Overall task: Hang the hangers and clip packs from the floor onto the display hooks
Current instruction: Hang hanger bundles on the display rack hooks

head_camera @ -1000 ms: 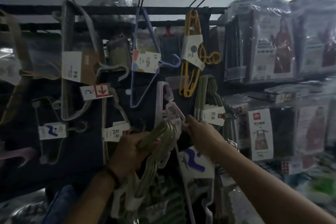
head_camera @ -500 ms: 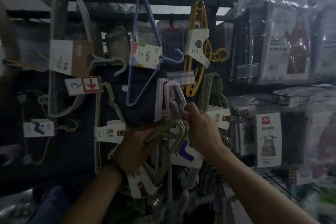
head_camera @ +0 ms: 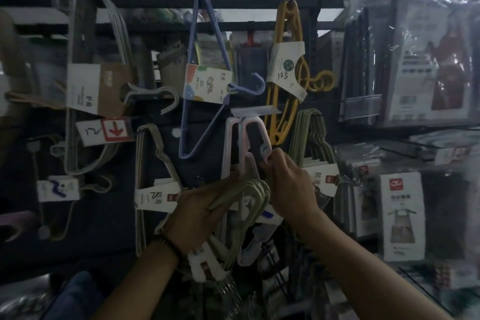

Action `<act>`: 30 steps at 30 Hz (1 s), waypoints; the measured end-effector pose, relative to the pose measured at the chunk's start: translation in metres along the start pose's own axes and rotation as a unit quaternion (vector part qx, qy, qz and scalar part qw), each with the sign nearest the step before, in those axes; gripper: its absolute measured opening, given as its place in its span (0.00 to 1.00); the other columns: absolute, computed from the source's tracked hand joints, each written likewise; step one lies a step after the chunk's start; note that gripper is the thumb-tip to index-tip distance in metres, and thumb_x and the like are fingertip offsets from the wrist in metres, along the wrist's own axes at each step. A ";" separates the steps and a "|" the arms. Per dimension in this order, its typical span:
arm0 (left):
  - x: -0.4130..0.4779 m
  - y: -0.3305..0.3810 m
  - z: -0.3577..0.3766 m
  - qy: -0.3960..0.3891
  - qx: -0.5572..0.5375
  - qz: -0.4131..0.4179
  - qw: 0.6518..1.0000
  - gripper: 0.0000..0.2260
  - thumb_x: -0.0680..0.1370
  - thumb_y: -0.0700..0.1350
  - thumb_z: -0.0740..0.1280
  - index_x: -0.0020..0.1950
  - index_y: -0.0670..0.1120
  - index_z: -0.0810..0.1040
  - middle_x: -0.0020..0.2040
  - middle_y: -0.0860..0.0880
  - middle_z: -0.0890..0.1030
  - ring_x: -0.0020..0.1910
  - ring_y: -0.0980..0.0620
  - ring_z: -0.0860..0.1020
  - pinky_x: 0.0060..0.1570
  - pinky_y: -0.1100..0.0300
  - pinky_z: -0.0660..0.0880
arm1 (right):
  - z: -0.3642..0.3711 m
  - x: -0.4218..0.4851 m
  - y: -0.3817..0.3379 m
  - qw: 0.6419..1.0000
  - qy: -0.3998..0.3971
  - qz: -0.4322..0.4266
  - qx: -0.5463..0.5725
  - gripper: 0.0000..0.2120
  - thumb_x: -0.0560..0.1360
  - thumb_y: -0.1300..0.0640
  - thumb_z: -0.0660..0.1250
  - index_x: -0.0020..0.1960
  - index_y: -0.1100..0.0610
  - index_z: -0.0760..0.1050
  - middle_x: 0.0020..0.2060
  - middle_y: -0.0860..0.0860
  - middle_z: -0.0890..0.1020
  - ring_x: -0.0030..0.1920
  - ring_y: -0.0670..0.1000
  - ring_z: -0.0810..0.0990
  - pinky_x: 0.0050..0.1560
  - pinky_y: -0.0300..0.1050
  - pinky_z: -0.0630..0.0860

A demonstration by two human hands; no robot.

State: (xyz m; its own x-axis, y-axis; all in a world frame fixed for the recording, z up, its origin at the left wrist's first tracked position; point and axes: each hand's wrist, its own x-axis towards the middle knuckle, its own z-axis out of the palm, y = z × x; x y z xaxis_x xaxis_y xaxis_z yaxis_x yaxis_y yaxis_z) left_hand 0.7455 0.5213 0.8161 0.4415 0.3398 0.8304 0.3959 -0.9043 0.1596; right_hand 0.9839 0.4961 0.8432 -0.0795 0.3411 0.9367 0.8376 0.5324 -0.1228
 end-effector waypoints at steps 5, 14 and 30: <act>0.001 0.004 0.002 0.012 -0.012 -0.028 0.999 0.21 0.82 0.38 0.69 0.74 0.52 0.76 0.72 0.70 0.74 0.70 0.62 0.77 0.70 0.67 0.71 | 0.011 0.003 0.007 1.000 -0.004 -0.005 0.005 0.07 0.83 0.49 0.55 0.53 0.53 0.62 0.43 0.54 0.79 0.26 0.58 0.73 0.25 0.45 0.67; -0.005 0.014 0.004 0.039 0.030 -0.075 0.996 0.13 0.82 0.40 0.69 0.67 0.44 0.84 0.62 0.59 0.84 0.61 0.76 0.76 0.61 0.77 0.70 | 0.022 0.002 0.005 1.000 -0.002 0.012 0.015 0.09 0.84 0.53 0.62 0.52 0.52 0.61 0.41 0.53 0.79 0.28 0.59 0.77 0.23 0.50 0.72; 0.007 0.043 -0.007 0.034 -0.037 -0.134 0.990 0.14 0.82 0.38 0.71 0.63 0.53 0.85 0.55 0.68 0.84 0.54 0.69 0.81 0.54 0.75 0.74 | 0.017 -0.007 0.012 0.995 -0.094 0.037 -0.011 0.11 0.84 0.56 0.64 0.61 0.54 0.62 0.44 0.54 0.81 0.31 0.56 0.74 0.31 0.45 0.65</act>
State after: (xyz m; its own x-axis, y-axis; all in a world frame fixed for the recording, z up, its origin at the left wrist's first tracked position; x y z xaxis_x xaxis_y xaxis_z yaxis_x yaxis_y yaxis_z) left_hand 0.7602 0.4834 0.8322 0.2727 0.5535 0.7869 0.4295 -0.8019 0.4152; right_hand 0.9854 0.5132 0.8292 -0.1157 0.5184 0.8473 0.8564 0.4842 -0.1793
